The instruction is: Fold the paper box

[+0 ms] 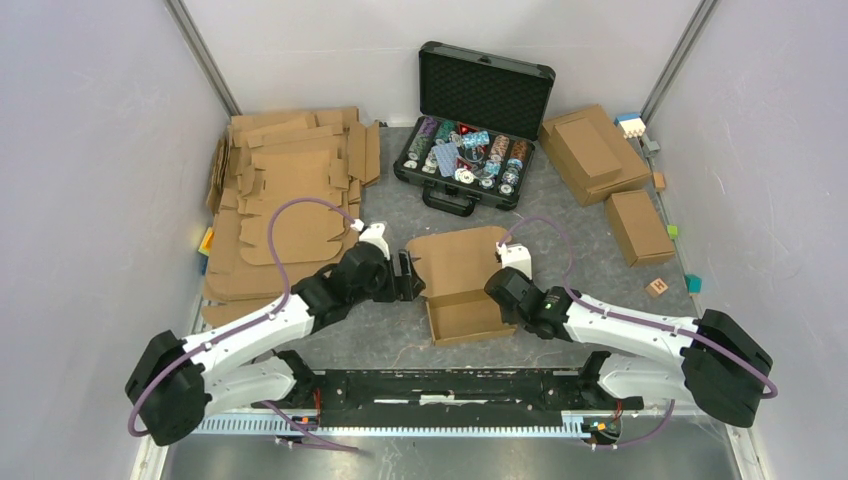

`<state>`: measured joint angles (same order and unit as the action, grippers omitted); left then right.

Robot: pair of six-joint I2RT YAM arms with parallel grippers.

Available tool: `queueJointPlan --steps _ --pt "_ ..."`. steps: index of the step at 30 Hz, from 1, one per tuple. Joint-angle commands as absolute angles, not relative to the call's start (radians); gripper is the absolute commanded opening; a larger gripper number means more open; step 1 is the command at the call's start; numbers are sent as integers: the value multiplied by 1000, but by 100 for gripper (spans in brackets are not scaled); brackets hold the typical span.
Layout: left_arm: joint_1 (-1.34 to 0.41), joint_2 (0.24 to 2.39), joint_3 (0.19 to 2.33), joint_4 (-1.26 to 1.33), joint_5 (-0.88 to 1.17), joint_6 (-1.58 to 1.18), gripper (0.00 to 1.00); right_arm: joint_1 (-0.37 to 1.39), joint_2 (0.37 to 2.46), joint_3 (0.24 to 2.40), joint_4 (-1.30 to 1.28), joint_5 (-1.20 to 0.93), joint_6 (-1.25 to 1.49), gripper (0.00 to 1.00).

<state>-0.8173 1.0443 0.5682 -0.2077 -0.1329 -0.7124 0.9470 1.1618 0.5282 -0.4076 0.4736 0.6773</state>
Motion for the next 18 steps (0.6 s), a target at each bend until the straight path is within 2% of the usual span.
queueJointPlan --steps 1,5,8,9,11,12,16,18 --pt "-734 1111 605 -107 83 -619 85 947 1145 519 -356 495 655 0" --pt "-695 1225 655 -108 123 -635 67 946 1144 527 -361 502 654 0" --pt "-692 1277 679 -107 126 -633 47 948 1143 534 -371 513 655 0" --pt "-692 1283 685 -105 124 -629 38 946 1144 533 -369 513 656 0" --pt "-692 1282 691 -98 120 -615 12 947 1146 535 -367 513 661 0" --pt "-693 1274 692 -97 115 -601 4 948 1150 535 -361 512 663 0" --pt "-702 1267 735 -141 65 -542 2 949 1188 558 -310 477 658 2" --pt "-714 1279 775 -177 24 -499 2 949 1218 595 -285 456 638 12"
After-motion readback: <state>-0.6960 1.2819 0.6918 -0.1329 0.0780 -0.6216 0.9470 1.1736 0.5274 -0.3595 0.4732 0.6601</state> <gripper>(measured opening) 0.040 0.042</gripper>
